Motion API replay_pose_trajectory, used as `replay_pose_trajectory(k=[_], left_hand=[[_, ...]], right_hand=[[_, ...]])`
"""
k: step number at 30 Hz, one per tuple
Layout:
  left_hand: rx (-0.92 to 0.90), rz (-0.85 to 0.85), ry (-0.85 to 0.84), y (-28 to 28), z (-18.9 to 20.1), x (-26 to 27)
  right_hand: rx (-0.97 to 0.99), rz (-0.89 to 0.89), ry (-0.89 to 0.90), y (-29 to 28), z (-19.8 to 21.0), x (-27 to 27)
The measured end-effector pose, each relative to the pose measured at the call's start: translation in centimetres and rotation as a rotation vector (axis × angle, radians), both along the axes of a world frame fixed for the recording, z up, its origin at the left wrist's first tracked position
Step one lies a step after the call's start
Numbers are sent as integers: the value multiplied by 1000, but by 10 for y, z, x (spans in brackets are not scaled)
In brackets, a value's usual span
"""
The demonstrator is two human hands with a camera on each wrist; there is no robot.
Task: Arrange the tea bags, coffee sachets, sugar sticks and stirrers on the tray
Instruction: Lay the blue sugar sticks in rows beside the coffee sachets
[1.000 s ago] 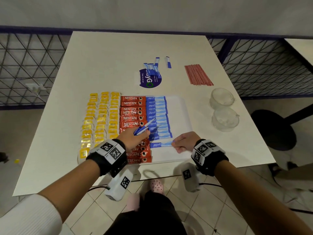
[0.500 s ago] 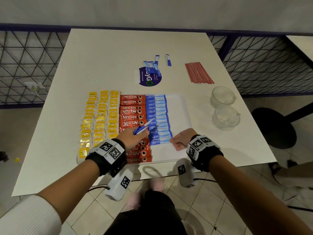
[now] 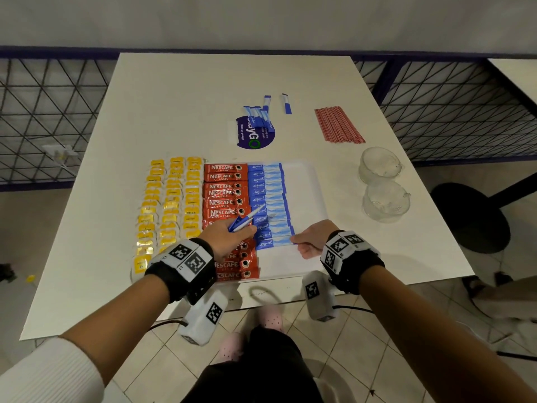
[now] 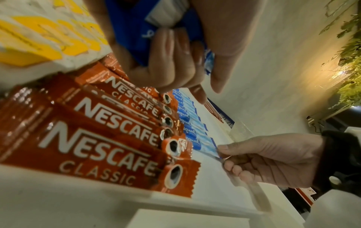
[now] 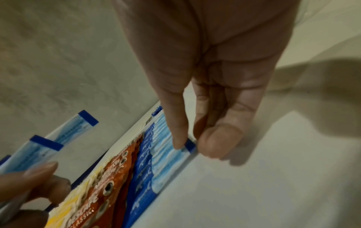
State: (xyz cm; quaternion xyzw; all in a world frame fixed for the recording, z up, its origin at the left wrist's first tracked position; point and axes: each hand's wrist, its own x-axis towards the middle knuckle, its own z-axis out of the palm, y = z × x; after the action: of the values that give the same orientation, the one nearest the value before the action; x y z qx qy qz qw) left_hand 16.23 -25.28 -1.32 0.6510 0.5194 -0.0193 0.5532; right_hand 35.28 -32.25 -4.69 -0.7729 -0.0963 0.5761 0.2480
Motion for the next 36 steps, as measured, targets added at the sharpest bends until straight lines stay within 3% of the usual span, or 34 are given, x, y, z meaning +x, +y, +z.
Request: replay_pose_trajectory(k=[4,7,12,17,22,26,36], left_hand=[[-6,-99,32,0,7,4],[-48,-162,35,-1,9,7],[-90,-200,18,-3,11,12],[-136,-205,-41,0,13,7],[-154,83,-195,13,13,-6],[-160,140,-234,16,12,-3],[-74,55,-14,1,-6,2]], right_hand=[[255,49,-218,0,22,0],[474,197,-186,0,43,-4],[587,448,-168,4,62,-14],[593,421,-174,6,62,-8],[521,435,-197,4,59,5],[476,433,-152,3,58,2],[326,280,-18,-16,35,7]])
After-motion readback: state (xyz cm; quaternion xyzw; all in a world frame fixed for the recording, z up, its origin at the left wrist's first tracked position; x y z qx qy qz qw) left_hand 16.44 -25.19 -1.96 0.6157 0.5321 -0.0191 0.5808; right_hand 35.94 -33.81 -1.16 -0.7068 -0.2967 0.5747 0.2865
